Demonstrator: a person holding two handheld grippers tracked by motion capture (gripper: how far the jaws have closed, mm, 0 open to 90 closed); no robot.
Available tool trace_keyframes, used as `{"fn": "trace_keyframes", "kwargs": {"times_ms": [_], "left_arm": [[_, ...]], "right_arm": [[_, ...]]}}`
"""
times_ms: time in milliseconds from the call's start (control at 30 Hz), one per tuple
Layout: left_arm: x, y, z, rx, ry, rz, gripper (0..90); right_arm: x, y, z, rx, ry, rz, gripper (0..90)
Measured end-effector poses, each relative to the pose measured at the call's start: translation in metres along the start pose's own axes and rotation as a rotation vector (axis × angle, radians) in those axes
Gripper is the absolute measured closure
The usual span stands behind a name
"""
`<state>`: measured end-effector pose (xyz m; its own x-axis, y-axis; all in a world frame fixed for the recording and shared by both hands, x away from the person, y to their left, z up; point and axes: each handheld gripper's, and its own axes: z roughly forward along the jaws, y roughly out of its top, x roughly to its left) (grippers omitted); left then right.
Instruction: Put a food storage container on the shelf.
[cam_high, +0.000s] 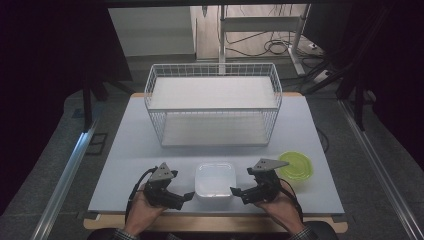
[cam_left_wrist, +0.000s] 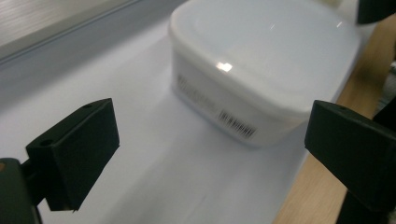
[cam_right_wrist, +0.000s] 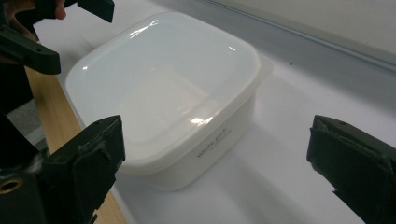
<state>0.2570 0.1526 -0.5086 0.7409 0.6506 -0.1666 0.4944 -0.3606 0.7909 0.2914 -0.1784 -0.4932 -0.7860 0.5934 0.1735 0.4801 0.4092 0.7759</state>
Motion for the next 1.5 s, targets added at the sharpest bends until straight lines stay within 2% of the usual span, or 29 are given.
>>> {"fn": "trace_keyframes", "kwargs": {"times_ms": [33, 67, 100, 267, 400, 500, 633, 667, 733, 767, 867, 967, 1067, 1167, 1200, 1233, 1267, 1300, 1333, 1433, 1500], "left_arm": [[-0.001, 0.004, 0.002, 0.002, -0.004, 0.001, 3.6], [-0.001, 0.004, 0.002, 0.002, -0.004, 0.001, 4.1], [-0.002, 0.008, 0.005, 0.006, 0.004, 0.004, 4.8], [-0.003, 0.016, 0.01, 0.008, 0.004, 0.007, 9.2], [-0.001, 0.018, 0.014, 0.013, -0.022, -0.011, 11.6], [0.003, 0.021, 0.023, 0.037, -0.074, -0.049, 11.5], [0.01, 0.022, 0.032, 0.059, -0.159, -0.113, 10.5], [0.01, 0.022, 0.032, 0.059, -0.159, -0.113, 10.6], [0.013, 0.021, 0.034, 0.066, -0.213, -0.151, 11.9], [0.013, 0.021, 0.034, 0.069, -0.234, -0.153, 16.3], [0.009, 0.022, 0.032, 0.09, -0.225, -0.165, 18.3], [0.01, 0.022, 0.027, 0.113, -0.23, -0.213, 25.0], [0.008, 0.022, 0.021, 0.116, -0.214, -0.236, 35.1], [0.002, 0.025, 0.017, 0.123, -0.173, -0.251, 42.7], [0.002, 0.025, 0.017, 0.123, -0.173, -0.251, 46.3], [0.001, 0.027, 0.016, 0.128, -0.156, -0.271, 47.9], [0.001, 0.027, 0.016, 0.128, -0.156, -0.271, 50.1], [0.002, 0.027, 0.014, 0.109, -0.144, -0.299, 54.0], [0.002, 0.028, 0.012, 0.1, -0.138, -0.309, 57.0], [0.0, 0.029, 0.008, 0.08, -0.108, -0.316, 64.3], [0.0, 0.028, 0.007, 0.057, -0.1, -0.33, 68.0]], "right_arm": [[0.001, 0.001, 0.001, 0.016, -0.005, 0.036, 7.0], [0.001, 0.001, 0.001, 0.016, -0.005, 0.036, 7.0], [0.0, 0.002, 0.002, 0.035, 0.01, 0.073, 10.8], [-0.002, 0.006, 0.006, 0.056, 0.046, 0.095, 15.4], [-0.003, 0.011, 0.011, 0.067, 0.063, 0.094, 19.0], [-0.004, 0.015, 0.016, 0.082, 0.074, 0.094, 21.6], [-0.008, 0.019, 0.021, 0.096, 0.091, 0.13, 24.3], [-0.008, 0.019, 0.021, 0.096, 0.091, 0.13, 24.3], [-0.009, 0.02, 0.023, 0.107, 0.112, 0.161, 29.8], [-0.008, 0.02, 0.022, 0.118, 0.122, 0.181, 31.8], [-0.008, 0.02, 0.02, 0.132, 0.126, 0.203, 34.4], [-0.01, 0.019, 0.014, 0.148, 0.138, 0.277, 47.6], [-0.014, 0.016, 0.008, 0.144, 0.161, 0.359, 59.1], [-0.017, 0.013, 0.005, 0.139, 0.188, 0.425, 63.3], [-0.017, 0.012, 0.004, 0.137, 0.187, 0.442, 64.0], [-0.017, 0.011, 0.004, 0.133, 0.184, 0.45, 64.6], [-0.017, 0.011, 0.004, 0.133, 0.184, 0.45, 64.6], [-0.015, 0.012, 0.002, 0.126, 0.171, 0.45, 66.8], [-0.014, 0.012, 0.001, 0.117, 0.164, 0.454, 68.3], [-0.015, 0.014, -0.002, 0.08, 0.159, 0.47, 74.1], [-0.014, 0.015, -0.003, 0.065, 0.137, 0.458, 75.8]]}}
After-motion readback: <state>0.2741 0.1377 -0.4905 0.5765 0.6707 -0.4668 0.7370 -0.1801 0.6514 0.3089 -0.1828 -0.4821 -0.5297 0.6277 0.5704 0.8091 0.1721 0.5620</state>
